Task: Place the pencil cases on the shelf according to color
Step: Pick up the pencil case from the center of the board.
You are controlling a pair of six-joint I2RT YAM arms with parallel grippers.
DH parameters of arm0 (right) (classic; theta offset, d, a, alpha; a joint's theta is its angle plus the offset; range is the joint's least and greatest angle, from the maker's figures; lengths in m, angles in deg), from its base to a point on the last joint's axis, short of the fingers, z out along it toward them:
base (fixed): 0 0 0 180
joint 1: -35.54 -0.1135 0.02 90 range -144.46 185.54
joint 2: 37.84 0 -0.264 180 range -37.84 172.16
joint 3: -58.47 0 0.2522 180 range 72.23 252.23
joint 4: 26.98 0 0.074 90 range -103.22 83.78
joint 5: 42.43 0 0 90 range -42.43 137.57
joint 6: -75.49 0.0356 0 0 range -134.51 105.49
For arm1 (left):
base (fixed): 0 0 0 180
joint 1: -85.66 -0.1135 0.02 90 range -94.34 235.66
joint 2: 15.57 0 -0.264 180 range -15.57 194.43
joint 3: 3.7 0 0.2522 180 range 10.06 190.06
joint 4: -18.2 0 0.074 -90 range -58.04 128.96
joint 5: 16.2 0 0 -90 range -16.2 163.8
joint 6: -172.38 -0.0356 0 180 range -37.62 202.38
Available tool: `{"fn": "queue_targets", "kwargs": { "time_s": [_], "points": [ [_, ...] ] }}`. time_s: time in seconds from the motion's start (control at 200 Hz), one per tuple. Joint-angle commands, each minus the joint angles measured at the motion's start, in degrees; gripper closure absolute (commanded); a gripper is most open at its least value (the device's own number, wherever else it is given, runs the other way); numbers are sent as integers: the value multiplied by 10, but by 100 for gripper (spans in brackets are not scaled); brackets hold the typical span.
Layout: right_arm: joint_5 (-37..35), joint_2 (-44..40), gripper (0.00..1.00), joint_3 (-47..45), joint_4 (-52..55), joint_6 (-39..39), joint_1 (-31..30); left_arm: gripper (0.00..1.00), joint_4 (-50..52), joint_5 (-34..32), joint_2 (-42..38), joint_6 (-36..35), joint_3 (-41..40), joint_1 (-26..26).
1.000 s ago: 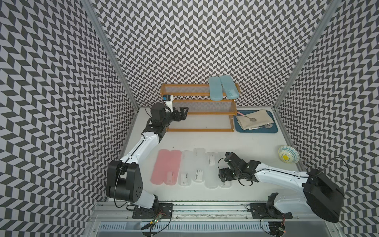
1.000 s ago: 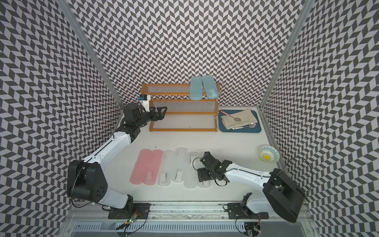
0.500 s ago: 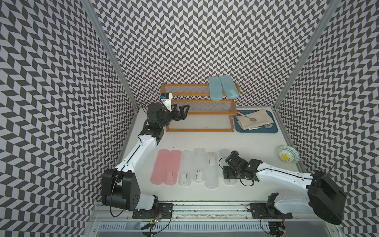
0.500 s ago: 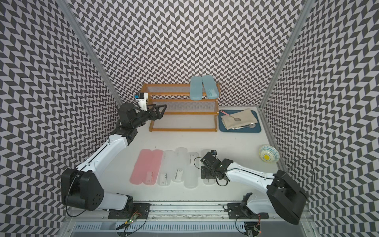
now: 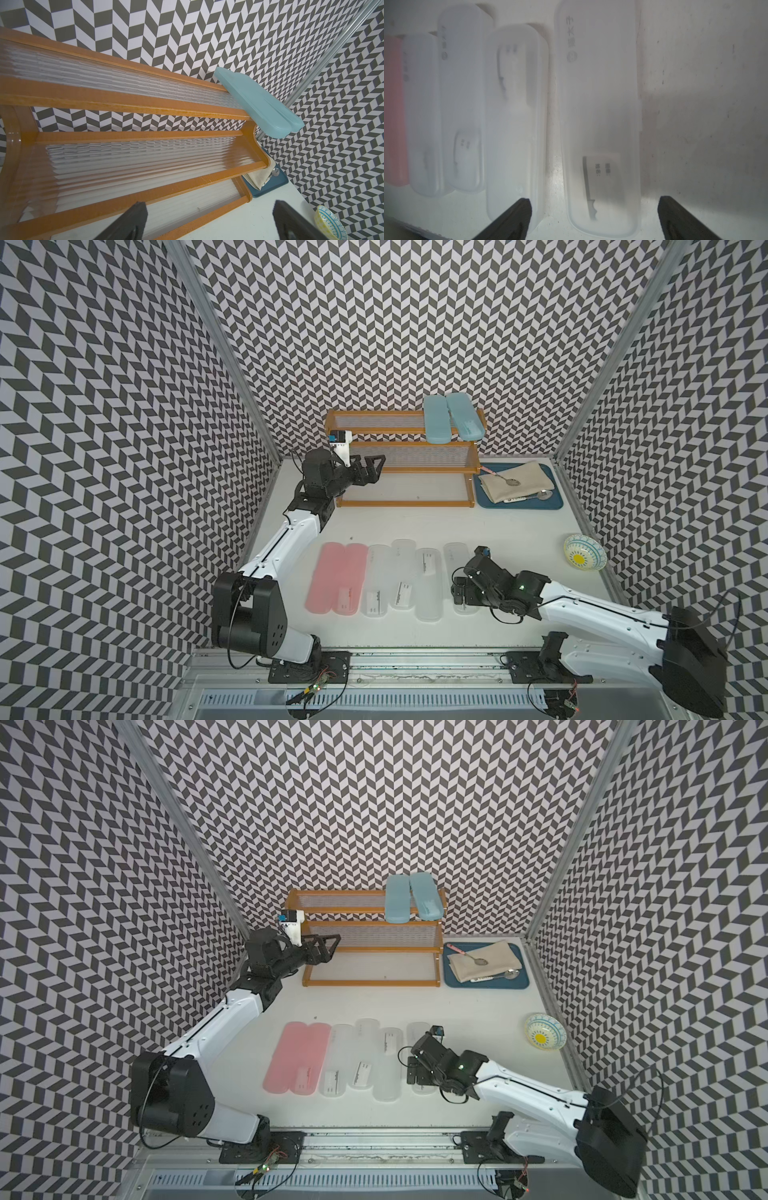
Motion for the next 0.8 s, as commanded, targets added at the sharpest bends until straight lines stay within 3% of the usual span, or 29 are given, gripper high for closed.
{"fn": "queue_targets", "kwargs": {
  "time_s": [0.0,0.29,0.611,0.796],
  "points": [
    [-18,10,0,-11,5,25,-18,1,-4,0,-11,-12,9,6],
    [-66,-1,1,-32,74,90,-37,0,22,10,29,-15,33,28],
    [-32,-75,0,-49,-3,31,-40,0,18,42,27,12,39,21],
    [-44,-106,0,-57,-28,3,-40,1,40,-32,12,-42,32,48]
  ]
}}
